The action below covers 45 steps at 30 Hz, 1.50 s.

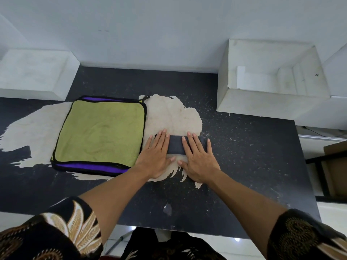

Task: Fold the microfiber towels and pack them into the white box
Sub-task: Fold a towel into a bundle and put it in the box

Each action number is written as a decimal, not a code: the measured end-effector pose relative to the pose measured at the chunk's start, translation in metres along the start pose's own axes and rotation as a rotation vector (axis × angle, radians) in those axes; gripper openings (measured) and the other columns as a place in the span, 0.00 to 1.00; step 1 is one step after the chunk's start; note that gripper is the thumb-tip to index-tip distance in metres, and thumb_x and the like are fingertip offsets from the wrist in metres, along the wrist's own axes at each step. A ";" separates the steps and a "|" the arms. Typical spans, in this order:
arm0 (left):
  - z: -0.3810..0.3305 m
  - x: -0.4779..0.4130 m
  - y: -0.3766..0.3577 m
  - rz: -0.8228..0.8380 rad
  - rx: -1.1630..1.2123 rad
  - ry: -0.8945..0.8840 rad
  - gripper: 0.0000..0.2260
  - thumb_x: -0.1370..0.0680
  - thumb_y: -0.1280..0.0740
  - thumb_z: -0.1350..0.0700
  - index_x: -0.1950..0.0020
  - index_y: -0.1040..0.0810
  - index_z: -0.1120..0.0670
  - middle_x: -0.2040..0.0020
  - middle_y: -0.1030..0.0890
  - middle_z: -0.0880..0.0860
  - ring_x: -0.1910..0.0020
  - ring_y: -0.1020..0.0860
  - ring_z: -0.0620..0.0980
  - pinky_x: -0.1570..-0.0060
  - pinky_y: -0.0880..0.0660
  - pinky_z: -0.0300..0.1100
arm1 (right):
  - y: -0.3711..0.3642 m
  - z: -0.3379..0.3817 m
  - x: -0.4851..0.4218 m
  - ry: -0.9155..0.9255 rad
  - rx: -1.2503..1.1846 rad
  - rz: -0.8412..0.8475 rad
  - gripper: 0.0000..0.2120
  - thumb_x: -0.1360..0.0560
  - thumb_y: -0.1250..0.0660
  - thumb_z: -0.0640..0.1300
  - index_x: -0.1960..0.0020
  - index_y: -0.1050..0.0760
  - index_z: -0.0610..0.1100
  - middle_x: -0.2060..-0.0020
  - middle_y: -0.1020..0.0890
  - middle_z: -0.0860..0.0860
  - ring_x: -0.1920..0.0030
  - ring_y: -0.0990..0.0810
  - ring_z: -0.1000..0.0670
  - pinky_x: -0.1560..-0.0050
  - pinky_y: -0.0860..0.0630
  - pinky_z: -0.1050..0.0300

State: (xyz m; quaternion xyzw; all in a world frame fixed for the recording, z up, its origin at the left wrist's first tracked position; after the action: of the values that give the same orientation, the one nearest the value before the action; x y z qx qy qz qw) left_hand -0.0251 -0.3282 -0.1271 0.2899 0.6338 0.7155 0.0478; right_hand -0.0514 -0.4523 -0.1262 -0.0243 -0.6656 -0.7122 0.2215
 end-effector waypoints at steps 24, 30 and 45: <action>0.015 0.034 -0.012 0.243 1.058 0.384 0.13 0.20 0.36 0.48 0.50 0.22 0.57 0.49 0.17 0.58 0.48 0.19 0.57 0.50 0.24 0.45 | 0.036 -0.004 -0.006 -0.478 -0.485 0.038 0.20 0.31 0.29 0.47 0.43 0.29 0.42 0.49 0.21 0.44 0.47 0.22 0.42 0.55 0.24 0.52; 0.013 0.021 -0.028 0.217 1.442 0.621 0.19 0.24 0.31 0.47 0.40 0.23 0.57 0.47 0.18 0.56 0.49 0.19 0.56 0.44 0.21 0.53 | 0.008 0.000 0.015 -0.733 -0.961 0.068 0.15 0.36 0.24 0.45 0.53 0.20 0.38 0.58 0.18 0.44 0.56 0.18 0.45 0.56 0.19 0.51; -0.037 -0.023 0.163 -0.194 1.452 -0.030 0.08 0.19 0.36 0.57 0.40 0.27 0.48 0.44 0.20 0.53 0.46 0.21 0.51 0.44 0.21 0.49 | 0.084 -0.036 0.049 -0.806 -2.204 -0.417 0.22 0.27 0.27 0.53 0.39 0.21 0.39 0.47 0.15 0.41 0.46 0.16 0.39 0.43 0.21 0.38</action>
State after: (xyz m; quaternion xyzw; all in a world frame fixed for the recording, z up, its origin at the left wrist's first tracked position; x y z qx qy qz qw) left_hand 0.0255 -0.4020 0.0158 0.2006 0.9705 0.1035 -0.0846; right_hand -0.0567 -0.5022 -0.0352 -0.3148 0.2922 -0.8637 -0.2637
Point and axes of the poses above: each hand's wrist, its own x-axis away from the middle knuckle, its own y-axis out of the back of the hand, z = x × y, the point moved 10 cm from there along -x, towards the middle knuckle
